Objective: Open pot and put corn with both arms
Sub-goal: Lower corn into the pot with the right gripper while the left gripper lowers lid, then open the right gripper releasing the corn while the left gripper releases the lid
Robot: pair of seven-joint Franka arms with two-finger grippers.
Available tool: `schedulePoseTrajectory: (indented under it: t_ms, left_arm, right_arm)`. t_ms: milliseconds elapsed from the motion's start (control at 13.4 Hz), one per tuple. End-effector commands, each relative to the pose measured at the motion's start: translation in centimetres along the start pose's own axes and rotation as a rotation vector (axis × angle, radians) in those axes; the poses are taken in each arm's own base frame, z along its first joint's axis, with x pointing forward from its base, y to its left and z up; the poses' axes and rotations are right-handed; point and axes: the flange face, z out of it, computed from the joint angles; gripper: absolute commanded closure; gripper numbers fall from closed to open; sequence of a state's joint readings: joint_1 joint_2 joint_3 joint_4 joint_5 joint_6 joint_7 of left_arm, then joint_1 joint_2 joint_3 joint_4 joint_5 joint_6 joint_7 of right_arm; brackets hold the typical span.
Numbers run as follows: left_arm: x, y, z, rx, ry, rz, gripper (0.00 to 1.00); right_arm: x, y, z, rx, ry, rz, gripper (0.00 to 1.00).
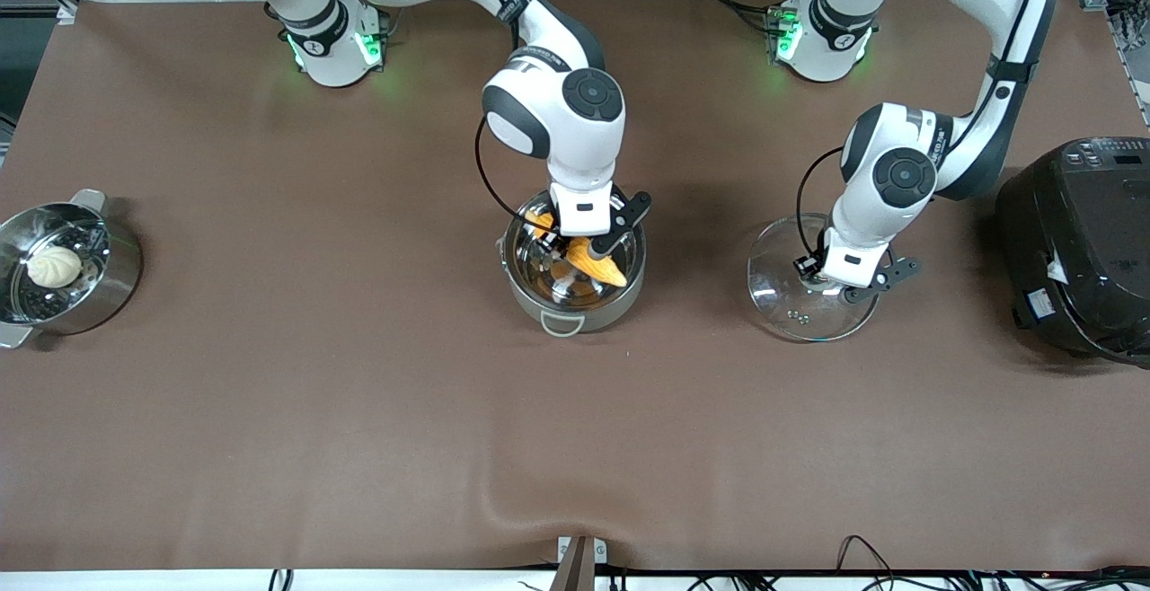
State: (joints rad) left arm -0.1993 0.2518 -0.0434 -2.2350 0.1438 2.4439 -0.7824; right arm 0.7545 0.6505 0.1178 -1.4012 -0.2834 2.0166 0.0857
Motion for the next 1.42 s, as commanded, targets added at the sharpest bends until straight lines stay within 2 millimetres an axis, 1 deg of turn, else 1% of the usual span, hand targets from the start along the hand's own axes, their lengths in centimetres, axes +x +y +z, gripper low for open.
schedulePoseTrajectory:
  t_ms: [0,224,298,373,447,596,745,820,894,969,1043,1118,1193,1342]
  left_arm:
    - [-0.2,-0.4,0.0,-0.007,0.024,0.025,1.00]
    - [-0.2,-0.5,0.1,-0.007,0.023,0.023,0.99]
    - [-0.1,-0.4,0.0,-0.008,0.025,0.023,0.75]
    - [-0.1,-0.4,-0.1,-0.009,0.025,0.022,0.39]
    - [0.0,-0.3,-0.2,-0.011,0.028,0.021,0.00]
    - [0.5,0.1,-1.3,-0.024,0.045,0.007,0.00]
    - [1.4,0.6,-3.8,-0.048,0.080,0.000,0.00]
    - [1.9,0.6,-5.3,-0.047,0.088,0.000,0.00]
    - [2.6,0.9,-7.4,-0.044,0.095,-0.002,0.00]
    - [3.5,1.2,-10.1,-0.030,0.093,-0.005,0.00]
    - [4.7,1.5,-13.1,-0.015,0.092,-0.001,0.00]
    - [5.4,1.9,-16.0,0.001,0.084,0.008,0.00]
    - [5.8,2.3,-18.6,0.007,0.086,0.022,0.00]
    - [6.4,2.2,-22.8,0.002,0.093,0.034,0.00]
  right_arm:
    - [0.1,-1.1,0.7,-0.045,-0.015,0.013,0.98]
    - [-0.1,-1.2,1.3,-0.059,-0.027,0.011,0.96]
    - [-0.1,-1.3,1.4,-0.060,-0.032,0.009,0.96]
    - [-0.3,-1.5,1.5,-0.062,-0.046,0.008,0.96]
    - [-0.4,-1.7,1.6,-0.064,-0.057,0.008,0.95]
    - [-0.6,-1.9,2.0,-0.065,-0.064,0.006,0.95]
    - [-0.6,-1.9,1.9,-0.066,-0.061,0.010,0.93]
    - [-0.6,-2.0,2.2,-0.065,-0.064,0.009,0.91]
    - [-0.5,-2.0,2.3,-0.066,-0.063,0.008,0.82]
    - [-0.5,-2.0,2.3,-0.069,-0.063,0.014,0.49]
    - [-0.5,-2.1,2.3,-0.071,-0.060,0.047,0.05]
    - [-0.5,-2.3,2.3,-0.072,-0.058,0.070,0.00]
    - [-0.4,-2.5,2.2,-0.073,-0.056,0.071,0.00]
    - [-0.4,-2.3,1.9,-0.069,-0.052,0.078,0.00]
